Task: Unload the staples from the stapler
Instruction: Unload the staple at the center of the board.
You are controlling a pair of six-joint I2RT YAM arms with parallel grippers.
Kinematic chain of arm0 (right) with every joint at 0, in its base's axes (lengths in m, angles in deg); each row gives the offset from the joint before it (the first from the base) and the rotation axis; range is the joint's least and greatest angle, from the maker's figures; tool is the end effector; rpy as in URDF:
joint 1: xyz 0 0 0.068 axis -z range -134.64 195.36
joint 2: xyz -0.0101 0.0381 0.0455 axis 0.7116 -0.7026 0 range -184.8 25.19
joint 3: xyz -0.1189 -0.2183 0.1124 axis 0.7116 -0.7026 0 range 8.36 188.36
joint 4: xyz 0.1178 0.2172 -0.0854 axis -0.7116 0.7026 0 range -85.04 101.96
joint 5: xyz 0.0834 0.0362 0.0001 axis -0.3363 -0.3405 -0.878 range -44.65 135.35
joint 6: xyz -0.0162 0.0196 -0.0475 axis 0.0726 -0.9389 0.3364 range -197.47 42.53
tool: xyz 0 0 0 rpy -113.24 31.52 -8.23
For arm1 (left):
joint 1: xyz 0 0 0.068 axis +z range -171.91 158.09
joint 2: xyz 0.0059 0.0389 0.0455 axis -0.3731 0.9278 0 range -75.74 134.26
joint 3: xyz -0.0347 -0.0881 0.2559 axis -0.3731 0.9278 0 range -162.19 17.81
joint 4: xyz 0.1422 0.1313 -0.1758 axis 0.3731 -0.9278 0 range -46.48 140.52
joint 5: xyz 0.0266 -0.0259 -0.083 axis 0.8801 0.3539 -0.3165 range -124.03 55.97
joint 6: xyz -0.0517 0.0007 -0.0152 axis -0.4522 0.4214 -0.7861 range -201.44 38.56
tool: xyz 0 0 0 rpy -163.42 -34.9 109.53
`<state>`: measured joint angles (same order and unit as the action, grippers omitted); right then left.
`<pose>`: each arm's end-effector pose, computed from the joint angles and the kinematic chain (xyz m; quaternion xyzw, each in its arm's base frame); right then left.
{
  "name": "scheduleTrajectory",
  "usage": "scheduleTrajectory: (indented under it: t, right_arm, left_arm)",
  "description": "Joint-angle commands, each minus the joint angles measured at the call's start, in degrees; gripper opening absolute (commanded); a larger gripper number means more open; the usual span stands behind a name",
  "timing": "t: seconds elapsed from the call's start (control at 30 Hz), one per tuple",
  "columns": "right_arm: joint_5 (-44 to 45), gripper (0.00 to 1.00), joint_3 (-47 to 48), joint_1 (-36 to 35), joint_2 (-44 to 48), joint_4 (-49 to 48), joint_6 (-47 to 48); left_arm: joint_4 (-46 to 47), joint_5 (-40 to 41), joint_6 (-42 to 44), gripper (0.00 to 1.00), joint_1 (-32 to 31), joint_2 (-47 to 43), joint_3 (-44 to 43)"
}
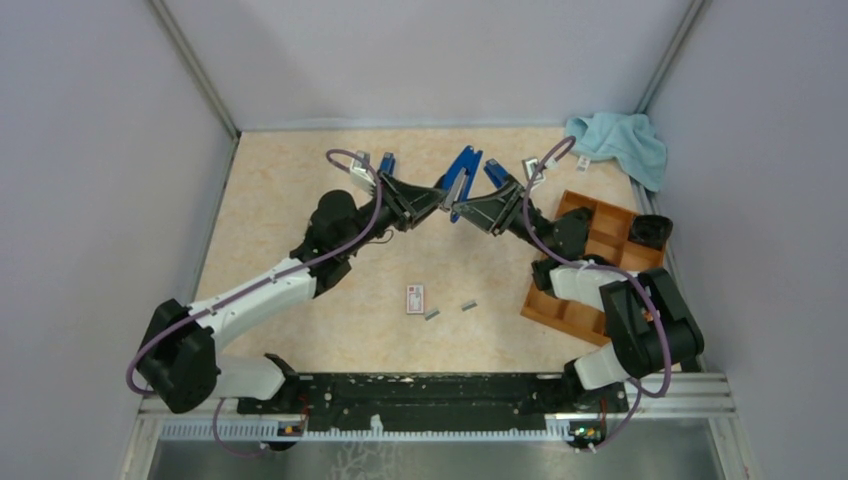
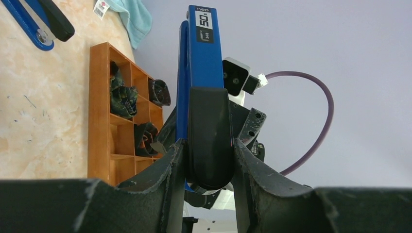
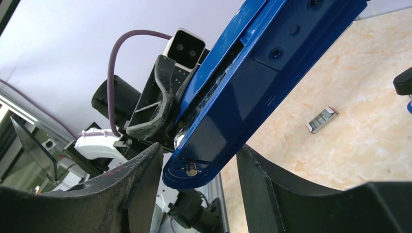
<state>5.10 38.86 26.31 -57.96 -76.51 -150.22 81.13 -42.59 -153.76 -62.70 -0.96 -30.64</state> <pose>0.2510 0.1111 0.2660 -0.0484 0.5601 0.7023 0.4368 0.2280 -0.2038 0.3216 -0.1316 0.6677 -0.6379 0.3605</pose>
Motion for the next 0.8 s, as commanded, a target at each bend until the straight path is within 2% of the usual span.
scheduleTrajectory:
  t: [0.0,0.1,0.37,0.5,0.6,0.67,0.7,0.77]
  right_arm:
    - [0.4,0.57,2.3,0.4,0.4,-4.3,-0.9]
    - [0.2,0.56,2.7,0.4,0.7,-2.6,-0.4]
    - [-0.8,0.15,2.7,0.5,1.9,-1.1,-0.3]
    - [-1.0,0.09,2.1,0.6,3.3,-0.9,0.1]
    - [-1.3,0.12,2.1,0.7,3.7,-0.7,0.1]
    - [-1.3,0.32,2.0,0.7,3.8,-0.4,0.4]
    - [-1.3,0.45,1.9,0.7,3.7,-0.2,0.7]
    - [-1.6,0.57,1.9,0.7,3.6,0.2,1.2]
  left_arm:
    - [7.7,0.3,-0.5,0.0,-0.7,-2.6,0.7]
    - [8.1,0.3,-0.2,0.0,-1.1,-2.5,1.2]
    - [9.2,0.0,2.3,0.0,-1.9,-2.3,2.4]
    - [10.2,0.0,3.6,0.0,-2.0,-3.1,4.3]
    - [11.3,-0.4,4.1,0.0,-2.0,-3.2,5.1]
    - [12.2,-0.8,4.0,0.0,-2.0,-2.8,5.2]
    - [12.6,-1.0,3.8,0.0,-2.0,-2.7,5.2]
    - [13.3,-1.3,3.3,0.0,-2.1,-2.3,5.0]
